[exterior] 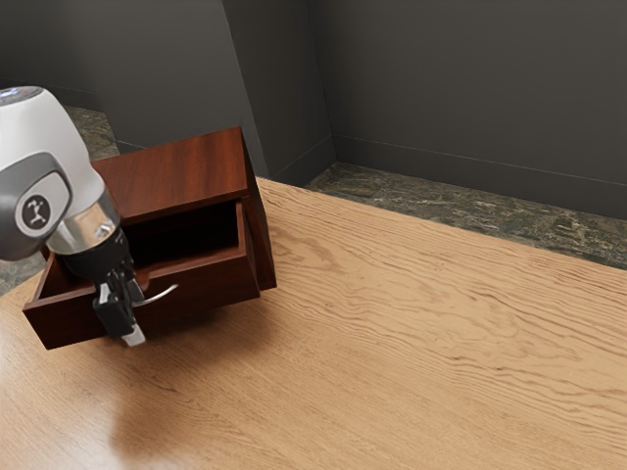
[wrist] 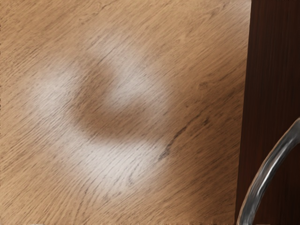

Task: Pull the drawer handle with one arm to open the drawer

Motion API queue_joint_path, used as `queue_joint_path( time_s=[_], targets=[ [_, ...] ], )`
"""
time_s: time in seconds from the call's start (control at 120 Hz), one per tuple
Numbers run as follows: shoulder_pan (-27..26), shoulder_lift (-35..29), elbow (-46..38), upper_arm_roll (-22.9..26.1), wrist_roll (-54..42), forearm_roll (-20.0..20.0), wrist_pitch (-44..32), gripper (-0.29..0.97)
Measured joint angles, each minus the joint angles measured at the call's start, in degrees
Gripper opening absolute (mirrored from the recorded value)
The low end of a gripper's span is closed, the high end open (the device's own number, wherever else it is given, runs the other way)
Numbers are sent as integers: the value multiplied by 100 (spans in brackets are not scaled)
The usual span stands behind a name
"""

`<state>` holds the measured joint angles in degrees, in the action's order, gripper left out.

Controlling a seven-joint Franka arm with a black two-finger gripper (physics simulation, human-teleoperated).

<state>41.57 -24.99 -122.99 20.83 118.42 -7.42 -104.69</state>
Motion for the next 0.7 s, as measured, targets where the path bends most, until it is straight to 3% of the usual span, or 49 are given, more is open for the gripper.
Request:
queue_joint_path(
  time_s=[0.308,0.45,0.542,0.7],
  targets=[
    [-25,3,316,3,-32,-5,142,57],
    [-325,53,524,8,-25,-8,173,58],
    [-1000,320,907,-3,37,-14,185,60],
    [-2840,1420,2187,-249,175,40,198,63]
  ],
)
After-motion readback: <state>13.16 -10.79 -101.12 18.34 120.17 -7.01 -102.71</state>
